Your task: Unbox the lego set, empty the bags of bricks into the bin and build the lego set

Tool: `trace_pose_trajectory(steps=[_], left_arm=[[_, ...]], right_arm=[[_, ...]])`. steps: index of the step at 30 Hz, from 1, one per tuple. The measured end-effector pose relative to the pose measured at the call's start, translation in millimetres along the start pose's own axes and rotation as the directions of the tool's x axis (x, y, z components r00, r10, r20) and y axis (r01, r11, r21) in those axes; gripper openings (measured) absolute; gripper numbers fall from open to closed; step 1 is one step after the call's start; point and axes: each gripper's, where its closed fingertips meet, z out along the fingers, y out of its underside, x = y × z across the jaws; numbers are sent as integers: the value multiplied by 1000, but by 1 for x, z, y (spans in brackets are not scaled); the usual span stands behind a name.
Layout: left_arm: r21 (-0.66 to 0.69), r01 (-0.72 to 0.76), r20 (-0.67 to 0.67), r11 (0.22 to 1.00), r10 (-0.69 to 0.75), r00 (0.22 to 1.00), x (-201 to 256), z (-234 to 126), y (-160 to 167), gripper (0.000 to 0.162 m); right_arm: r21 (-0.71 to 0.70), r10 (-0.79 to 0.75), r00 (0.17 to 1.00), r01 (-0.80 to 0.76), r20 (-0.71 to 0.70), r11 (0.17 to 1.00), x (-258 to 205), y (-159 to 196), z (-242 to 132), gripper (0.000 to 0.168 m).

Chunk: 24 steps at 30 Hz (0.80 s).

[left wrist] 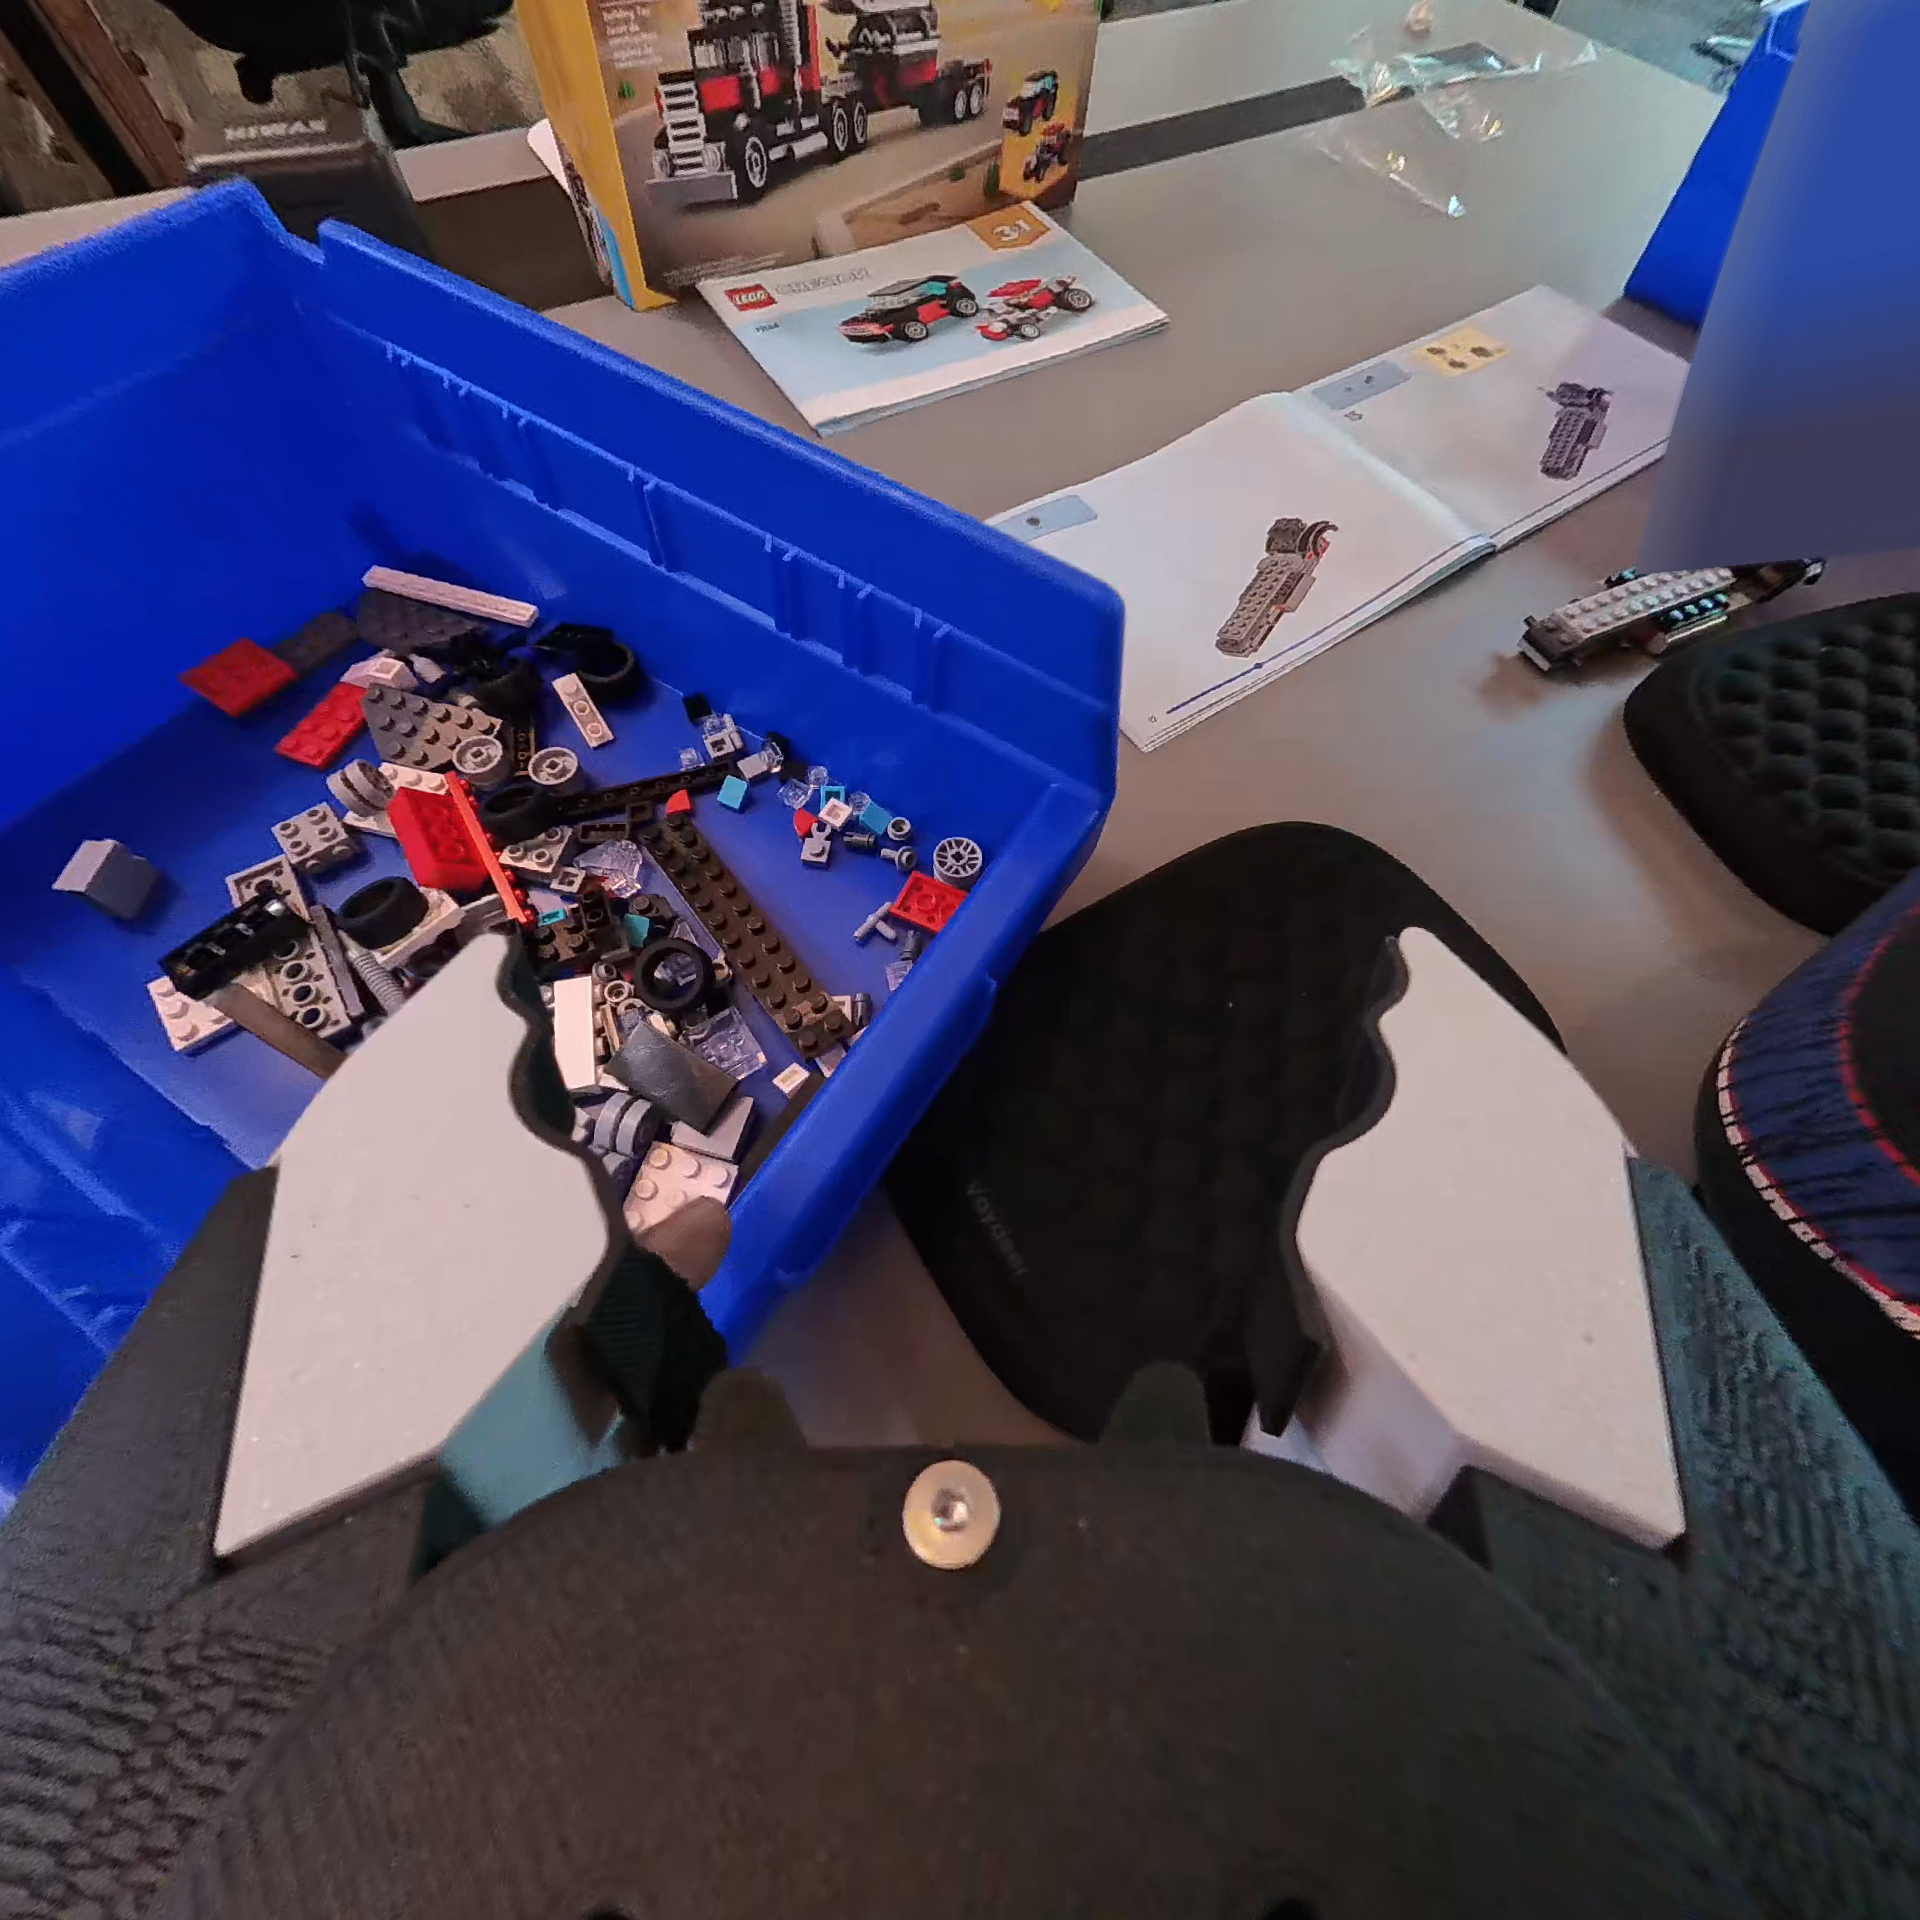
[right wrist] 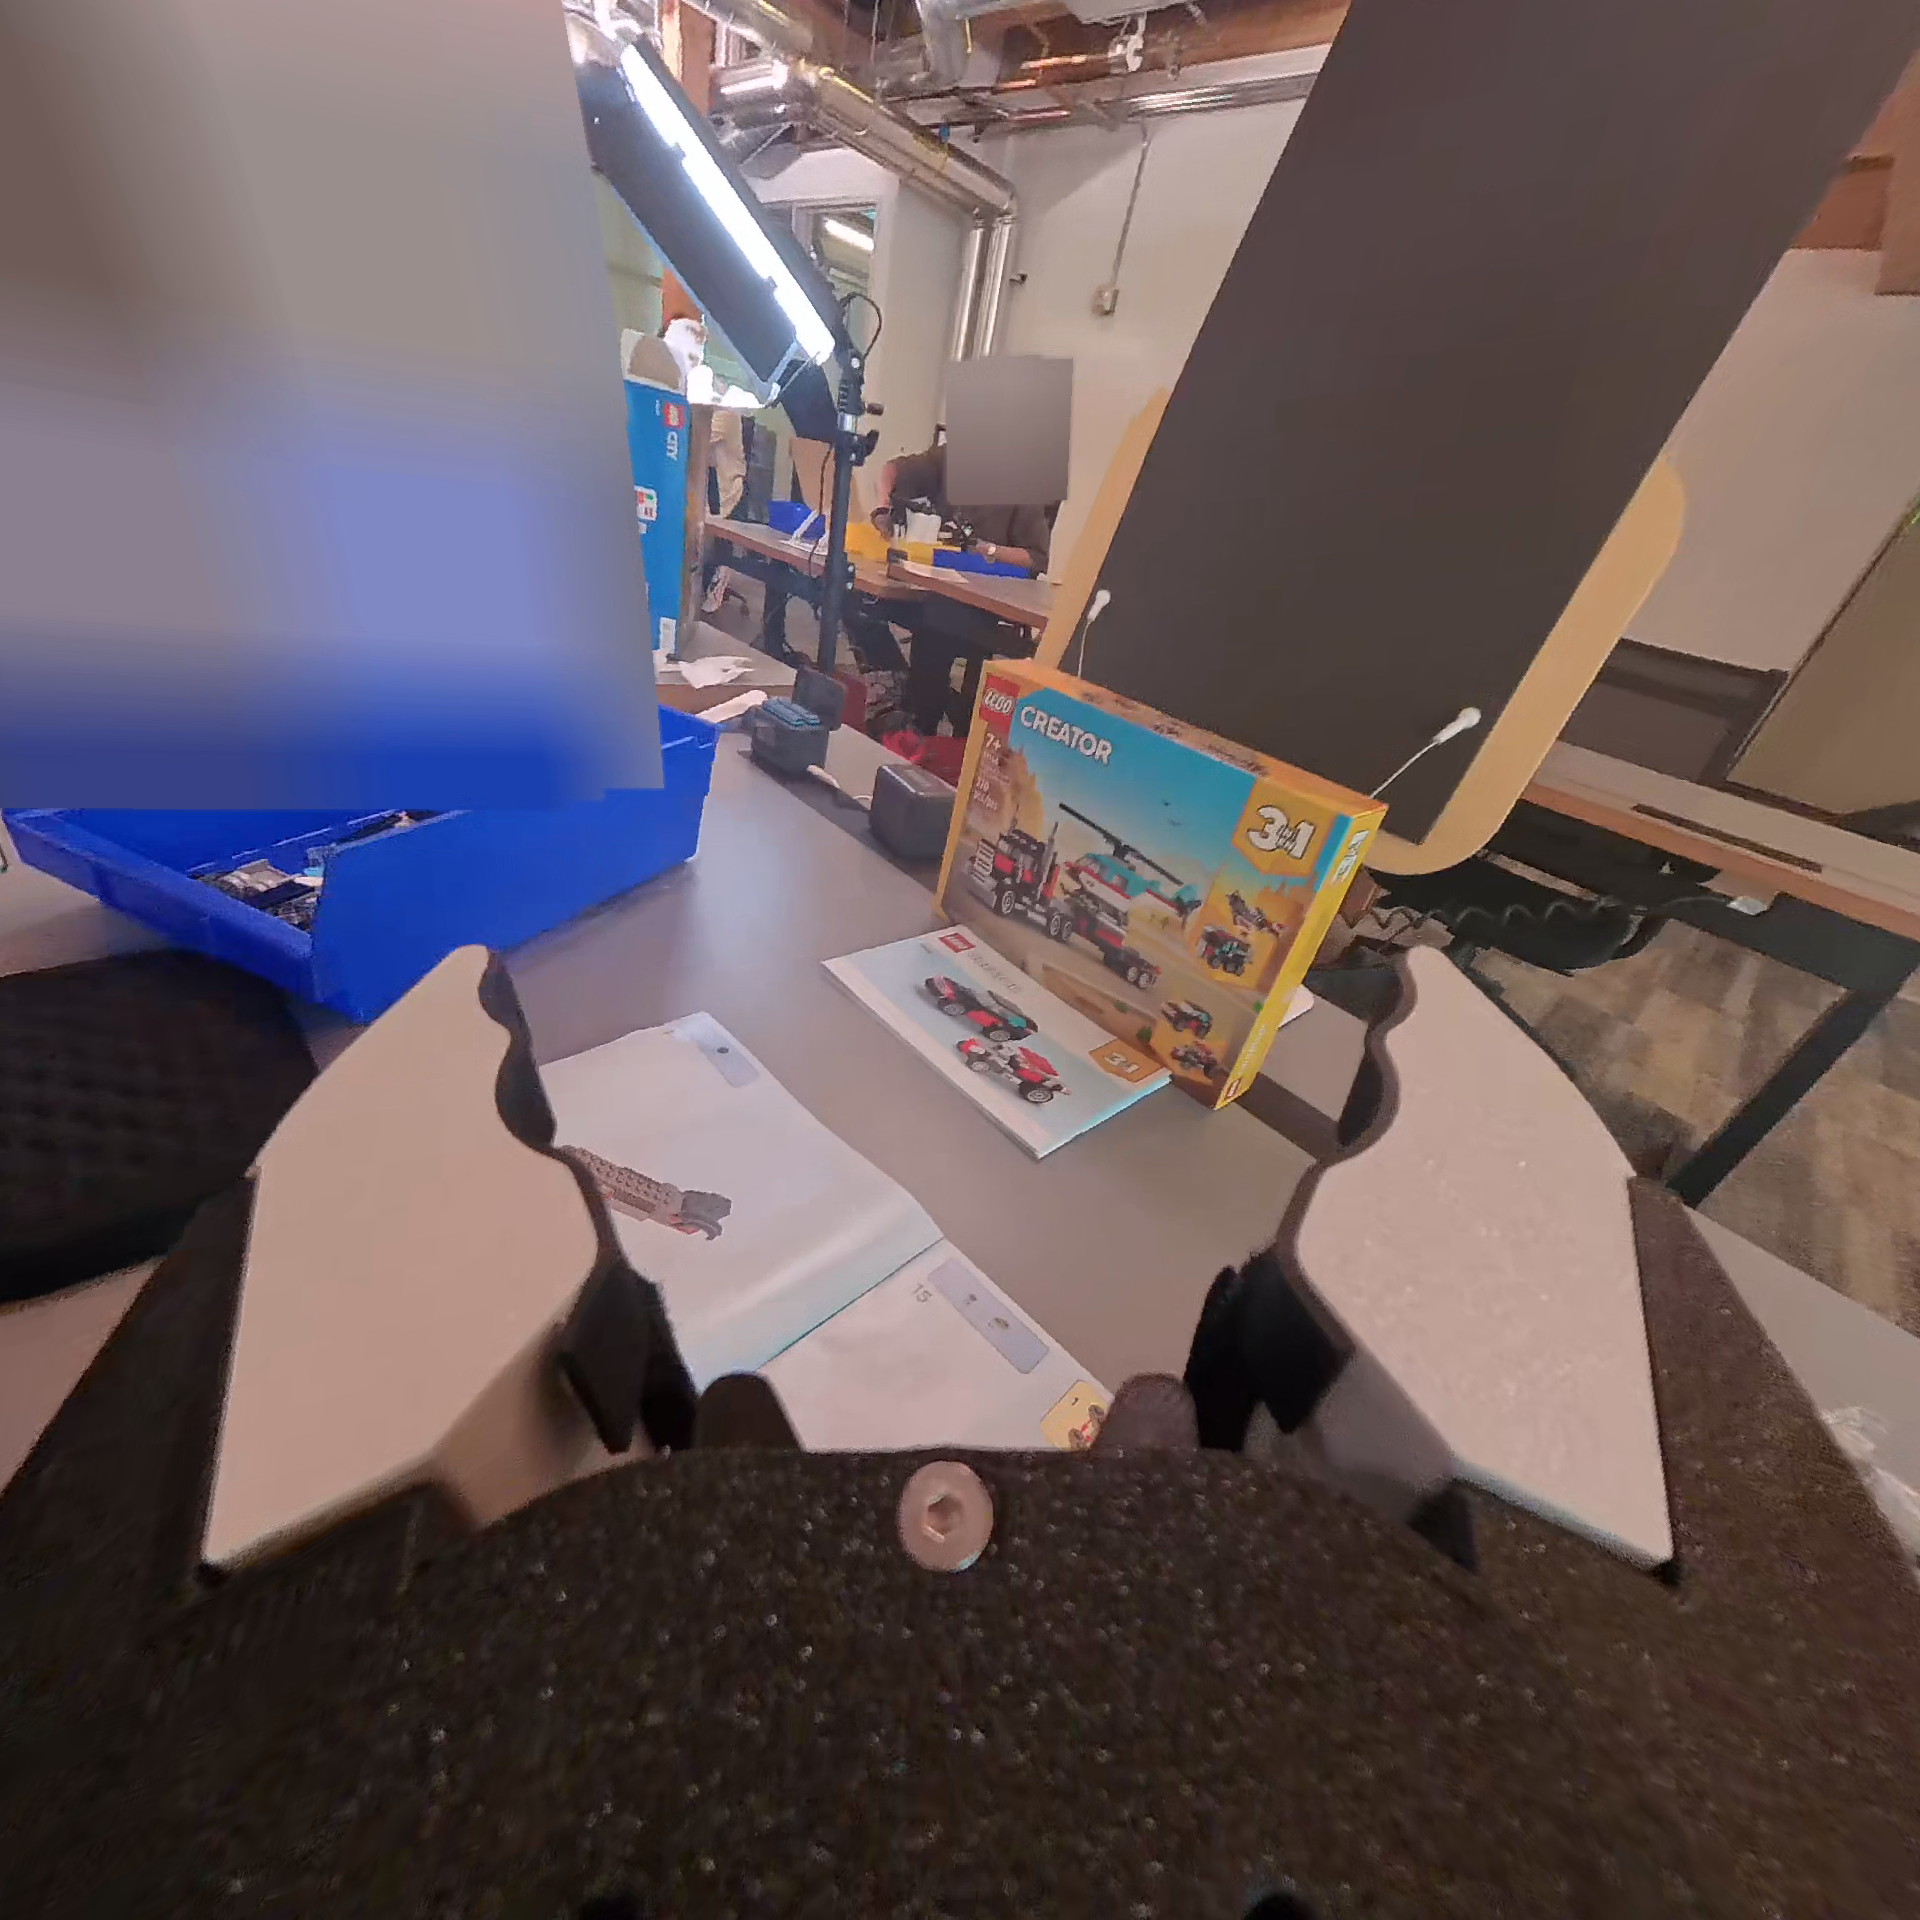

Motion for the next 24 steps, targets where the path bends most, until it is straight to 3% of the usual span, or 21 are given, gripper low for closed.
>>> trace_pose_trajectory(steps=[5,9,13,18,22,24], left_arm=[[-7,16,12,1000,-16,1000,-9,1,5,143],[65,8,-2,998,-8,1000,-6,2,-9,143],[162,0,-49,987,8,999,11,10,-36,143],[353,24,-134,935,25,991,45,29,-83,143],[248,126,-158,961,-88,983,60,64,-91,132],[182,103,-184,978,-69,981,76,78,-92,131]], right_arm=[[-39,-24,1000,23,-14,999,-1,-14,-9,148],[-119,-76,997,74,-20,990,0,-17,-25,148],[-101,14,999,-18,-37,995,4,-26,-55,147],[-96,54,972,-77,-227,992,34,-31,-115,145],[-203,15,899,-115,-437,972,64,-10,-180,129],[-251,-3,877,-134,-481,959,70,3,-210,118]])
